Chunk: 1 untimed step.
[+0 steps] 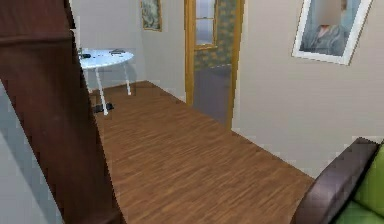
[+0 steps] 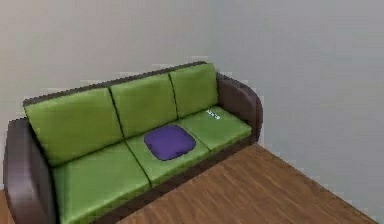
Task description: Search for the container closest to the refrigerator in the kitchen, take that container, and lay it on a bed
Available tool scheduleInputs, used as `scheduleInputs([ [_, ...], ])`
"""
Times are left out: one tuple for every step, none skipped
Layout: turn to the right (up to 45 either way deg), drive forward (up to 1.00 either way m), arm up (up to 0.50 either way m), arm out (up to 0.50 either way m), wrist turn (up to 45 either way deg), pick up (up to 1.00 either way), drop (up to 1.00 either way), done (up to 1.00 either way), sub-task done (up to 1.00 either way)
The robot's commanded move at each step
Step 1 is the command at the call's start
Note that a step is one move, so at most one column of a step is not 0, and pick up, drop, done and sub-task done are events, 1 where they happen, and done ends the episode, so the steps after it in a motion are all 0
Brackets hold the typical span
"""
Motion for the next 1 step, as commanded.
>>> scheduleInputs([
  [0.0, 1.00, 0.00, 0.00, 0.0, 0.00, 0.00, 0.00, 0.00],
])
